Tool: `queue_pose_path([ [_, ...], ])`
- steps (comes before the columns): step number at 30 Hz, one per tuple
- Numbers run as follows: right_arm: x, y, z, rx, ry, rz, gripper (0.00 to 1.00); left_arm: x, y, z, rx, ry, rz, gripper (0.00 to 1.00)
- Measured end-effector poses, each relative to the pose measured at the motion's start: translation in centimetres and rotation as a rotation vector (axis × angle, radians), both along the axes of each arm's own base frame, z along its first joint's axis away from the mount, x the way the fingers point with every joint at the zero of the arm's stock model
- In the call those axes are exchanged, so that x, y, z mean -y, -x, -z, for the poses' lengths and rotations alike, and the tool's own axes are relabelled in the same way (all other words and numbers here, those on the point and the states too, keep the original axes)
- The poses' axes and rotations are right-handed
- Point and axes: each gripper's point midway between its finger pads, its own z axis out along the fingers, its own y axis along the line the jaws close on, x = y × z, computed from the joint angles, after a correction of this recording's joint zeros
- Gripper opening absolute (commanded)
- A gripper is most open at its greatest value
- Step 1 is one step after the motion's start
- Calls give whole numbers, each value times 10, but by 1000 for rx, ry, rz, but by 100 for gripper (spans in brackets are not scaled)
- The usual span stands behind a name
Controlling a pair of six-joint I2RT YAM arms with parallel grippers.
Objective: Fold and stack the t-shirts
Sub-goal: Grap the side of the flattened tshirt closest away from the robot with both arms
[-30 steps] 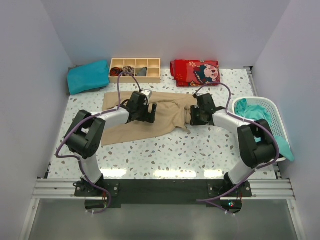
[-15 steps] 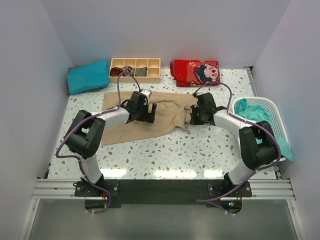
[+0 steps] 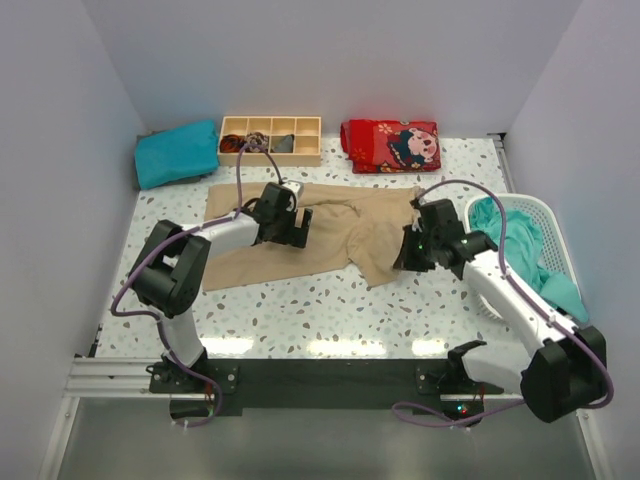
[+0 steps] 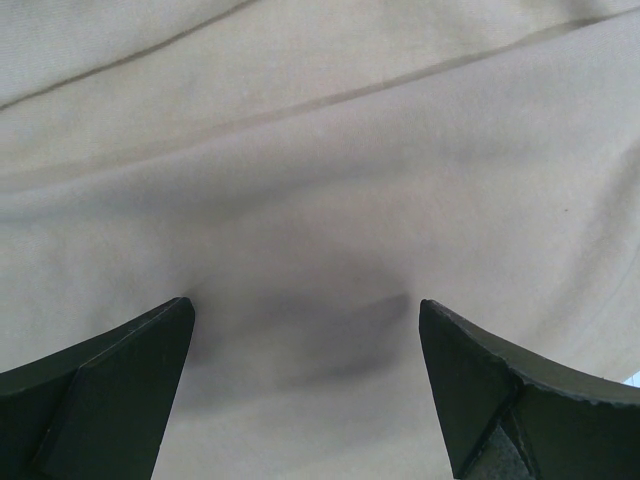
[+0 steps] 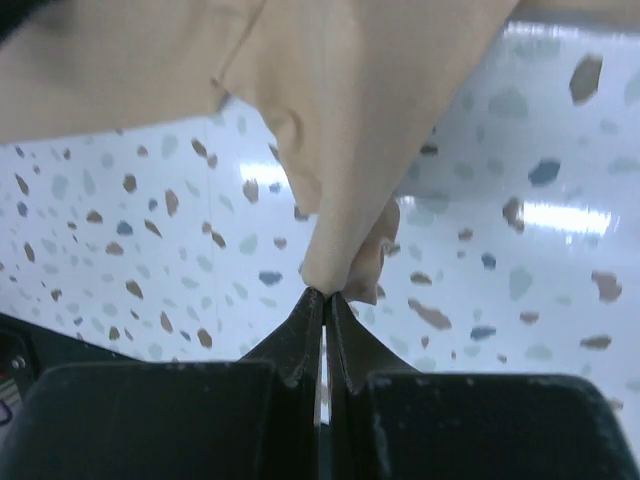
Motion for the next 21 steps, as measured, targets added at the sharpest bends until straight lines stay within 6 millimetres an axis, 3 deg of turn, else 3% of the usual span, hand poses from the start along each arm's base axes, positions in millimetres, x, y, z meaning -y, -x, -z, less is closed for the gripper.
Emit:
queue_pose_path([
  [6, 17, 64, 8, -120, -3, 53, 0, -4, 4, -1, -21, -18, -4, 100],
  [15, 33, 120, 12, -233, -1, 117, 0, -8, 13, -25, -12, -10, -8, 100],
  [21, 41, 157, 34, -365, 20, 112, 0, -25, 29, -52, 29, -17, -55, 100],
])
